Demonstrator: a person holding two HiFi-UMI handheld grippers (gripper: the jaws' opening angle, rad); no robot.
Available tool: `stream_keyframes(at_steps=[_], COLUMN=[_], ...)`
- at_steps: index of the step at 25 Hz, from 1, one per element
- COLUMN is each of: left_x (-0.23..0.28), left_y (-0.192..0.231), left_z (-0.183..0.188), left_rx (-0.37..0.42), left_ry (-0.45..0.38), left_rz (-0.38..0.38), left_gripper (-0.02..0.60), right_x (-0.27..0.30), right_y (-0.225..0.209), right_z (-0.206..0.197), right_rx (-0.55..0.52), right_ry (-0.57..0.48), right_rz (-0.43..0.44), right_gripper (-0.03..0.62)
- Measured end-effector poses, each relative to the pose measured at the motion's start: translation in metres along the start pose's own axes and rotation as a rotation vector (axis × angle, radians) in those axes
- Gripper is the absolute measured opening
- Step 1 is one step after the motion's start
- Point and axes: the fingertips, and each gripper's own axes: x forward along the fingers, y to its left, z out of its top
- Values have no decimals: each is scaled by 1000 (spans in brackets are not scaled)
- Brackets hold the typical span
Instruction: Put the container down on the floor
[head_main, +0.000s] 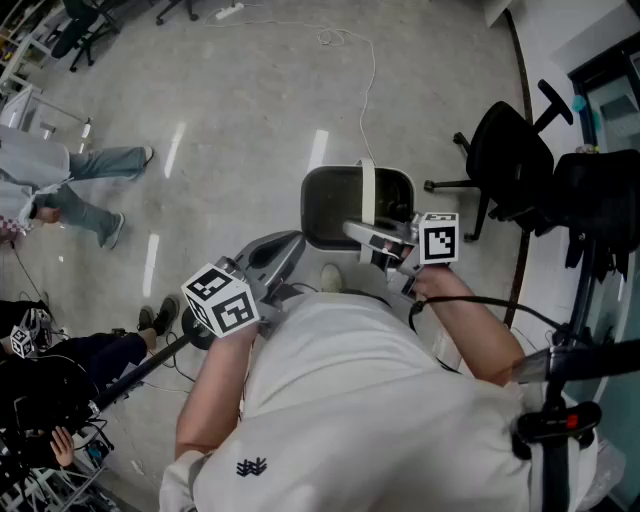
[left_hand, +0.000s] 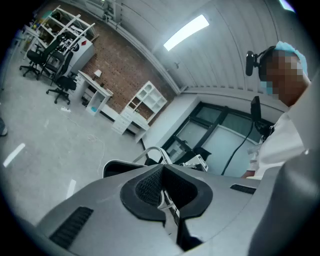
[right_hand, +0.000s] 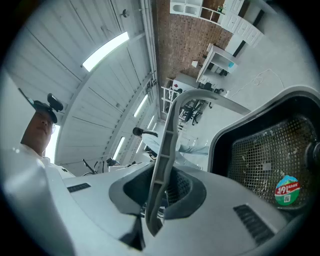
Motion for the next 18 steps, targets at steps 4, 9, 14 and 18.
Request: stream_keyframes(at_steps=[4,9,14,18], left_x=[2,1,6,12], left_y=[-10,-14,8,68], left_z=[-8,1,10,54], left_rx=[-17,-26,-55,-53], left_ry=[21,21,30,34], left_rz=[-9,-13,-23,-54], left_gripper=[11,11,11,11], right_x=[-11,-10,-2,39], right_y=[-1,1,-24,-60], right_z=[-9,-8,1,45], right_rx=[-4,4,58,50], right_ry=[20,19,1,-2], right_rz=[-38,-54,-75,-110], right_gripper=[40,40,40,41])
